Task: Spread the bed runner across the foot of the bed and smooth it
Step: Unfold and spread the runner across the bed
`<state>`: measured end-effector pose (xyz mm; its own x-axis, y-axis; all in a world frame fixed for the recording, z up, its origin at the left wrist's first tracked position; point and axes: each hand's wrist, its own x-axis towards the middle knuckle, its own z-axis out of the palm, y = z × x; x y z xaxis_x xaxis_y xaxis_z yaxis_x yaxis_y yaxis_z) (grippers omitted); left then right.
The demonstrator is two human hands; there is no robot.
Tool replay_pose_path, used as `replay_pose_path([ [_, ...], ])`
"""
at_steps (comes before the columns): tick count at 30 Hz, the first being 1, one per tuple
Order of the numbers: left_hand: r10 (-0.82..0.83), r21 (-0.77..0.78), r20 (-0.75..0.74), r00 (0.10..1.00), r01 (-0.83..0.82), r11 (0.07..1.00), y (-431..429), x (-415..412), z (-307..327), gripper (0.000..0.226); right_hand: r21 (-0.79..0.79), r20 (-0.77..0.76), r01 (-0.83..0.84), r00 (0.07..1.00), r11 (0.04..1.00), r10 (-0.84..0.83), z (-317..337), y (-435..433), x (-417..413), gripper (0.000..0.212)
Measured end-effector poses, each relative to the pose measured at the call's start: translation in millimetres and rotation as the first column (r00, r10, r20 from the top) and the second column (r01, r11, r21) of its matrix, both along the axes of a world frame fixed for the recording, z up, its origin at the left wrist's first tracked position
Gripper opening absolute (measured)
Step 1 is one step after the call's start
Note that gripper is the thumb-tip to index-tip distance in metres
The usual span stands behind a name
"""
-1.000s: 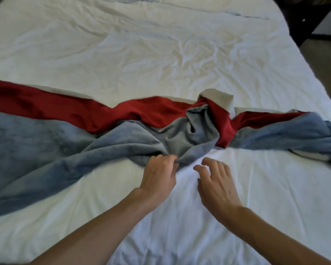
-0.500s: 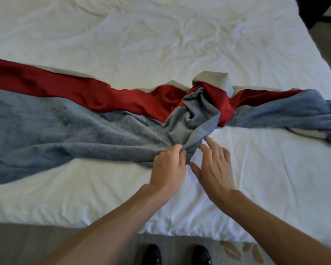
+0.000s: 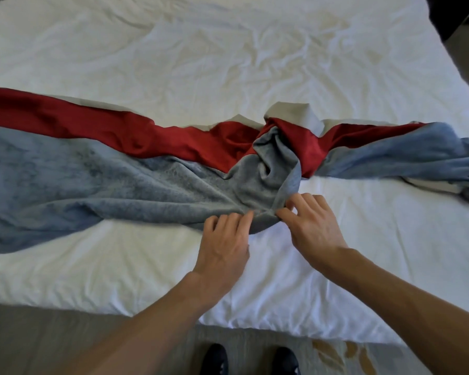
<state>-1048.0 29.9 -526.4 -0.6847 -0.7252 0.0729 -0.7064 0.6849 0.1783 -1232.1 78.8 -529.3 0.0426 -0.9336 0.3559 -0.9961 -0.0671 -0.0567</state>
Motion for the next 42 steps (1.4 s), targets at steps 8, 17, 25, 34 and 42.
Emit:
replay_pose_path([
  [8, -0.075, -0.127, -0.032, 0.997, 0.071, 0.989, 1, -4, -14, 0.04, 0.1, -0.067, -0.067, 0.995, 0.993, 0.074, 3, 35, -31, 0.033],
  [17, 0.013, 0.064, -0.08, 0.997, -0.008, 0.998, 1, 8, -15, 0.014, 0.119, -0.037, 0.004, 0.999, 0.993, 0.001, -11, 44, 7, 0.035],
  [25, 0.055, -0.062, -0.094, 0.994, -0.061, 0.996, -15, 31, -27, 0.01, 0.206, -0.144, -0.196, 0.963, 0.959, 0.228, -23, 30, 49, 0.036],
  [34, -0.151, -0.28, -0.007, 0.988, 0.143, 0.949, -26, 50, -38, 0.022, 0.208, -0.219, -0.161, 0.954, 0.965, 0.206, -29, -8, 53, 0.027],
  [42, -0.167, -0.224, 0.152, 0.974, 0.199, 0.954, -28, 41, -35, 0.016, 0.186, -0.05, -0.171, 0.982, 0.968, 0.183, -26, -8, 59, 0.015],
])
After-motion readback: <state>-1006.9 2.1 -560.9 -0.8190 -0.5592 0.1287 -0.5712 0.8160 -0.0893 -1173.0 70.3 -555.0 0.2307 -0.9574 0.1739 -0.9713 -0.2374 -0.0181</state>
